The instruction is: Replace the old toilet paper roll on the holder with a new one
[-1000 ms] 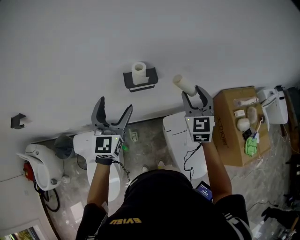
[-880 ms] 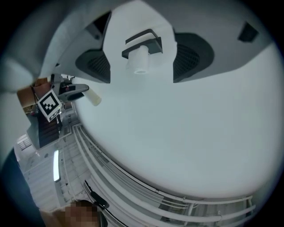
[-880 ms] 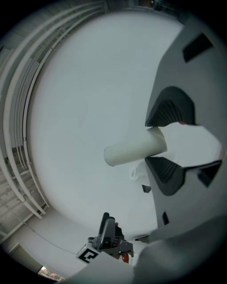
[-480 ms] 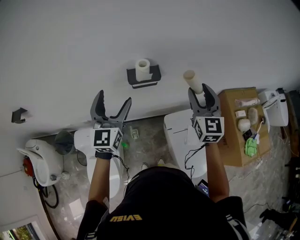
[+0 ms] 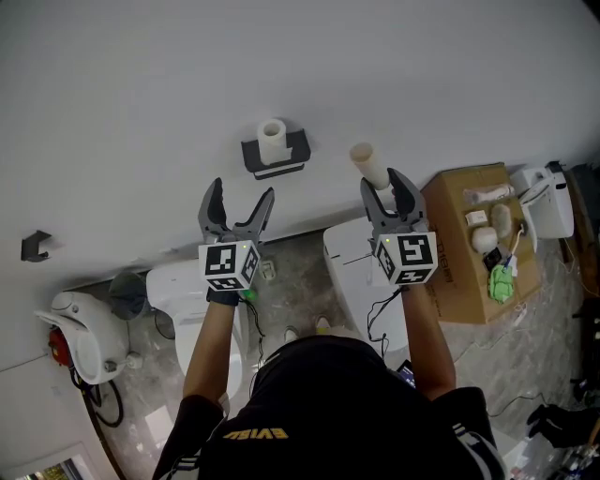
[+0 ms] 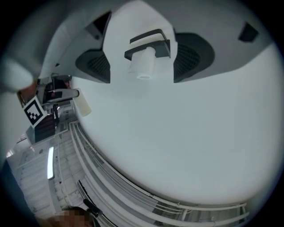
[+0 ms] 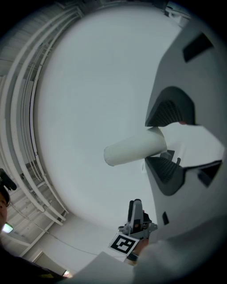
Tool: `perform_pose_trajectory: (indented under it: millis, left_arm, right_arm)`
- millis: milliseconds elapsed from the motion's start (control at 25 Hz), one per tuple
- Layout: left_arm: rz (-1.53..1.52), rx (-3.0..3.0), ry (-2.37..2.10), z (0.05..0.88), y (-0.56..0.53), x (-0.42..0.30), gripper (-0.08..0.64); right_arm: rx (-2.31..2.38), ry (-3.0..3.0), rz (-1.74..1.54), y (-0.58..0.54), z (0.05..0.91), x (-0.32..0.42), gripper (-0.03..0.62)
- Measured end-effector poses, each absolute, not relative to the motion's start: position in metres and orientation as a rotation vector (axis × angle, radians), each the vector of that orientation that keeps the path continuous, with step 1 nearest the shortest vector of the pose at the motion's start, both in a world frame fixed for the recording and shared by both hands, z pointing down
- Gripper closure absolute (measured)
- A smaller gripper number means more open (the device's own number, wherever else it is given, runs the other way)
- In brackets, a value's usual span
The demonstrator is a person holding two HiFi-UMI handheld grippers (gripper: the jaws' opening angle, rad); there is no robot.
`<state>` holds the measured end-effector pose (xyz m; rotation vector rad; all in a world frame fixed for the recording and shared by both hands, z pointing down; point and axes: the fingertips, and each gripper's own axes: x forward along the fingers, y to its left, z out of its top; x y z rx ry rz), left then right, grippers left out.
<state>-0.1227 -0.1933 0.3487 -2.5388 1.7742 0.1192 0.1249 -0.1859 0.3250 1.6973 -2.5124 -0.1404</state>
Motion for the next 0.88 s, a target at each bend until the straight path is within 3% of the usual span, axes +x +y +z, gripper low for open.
perform_pose_trajectory:
  millis: [880]
  left_arm:
    - [-0.007,-2.661,1.675,0.386,-0.322,-0.066,0.106]
  right_arm:
    - [1.701,-2.509,-0.073,-0.179,0.338,0.132,0.379]
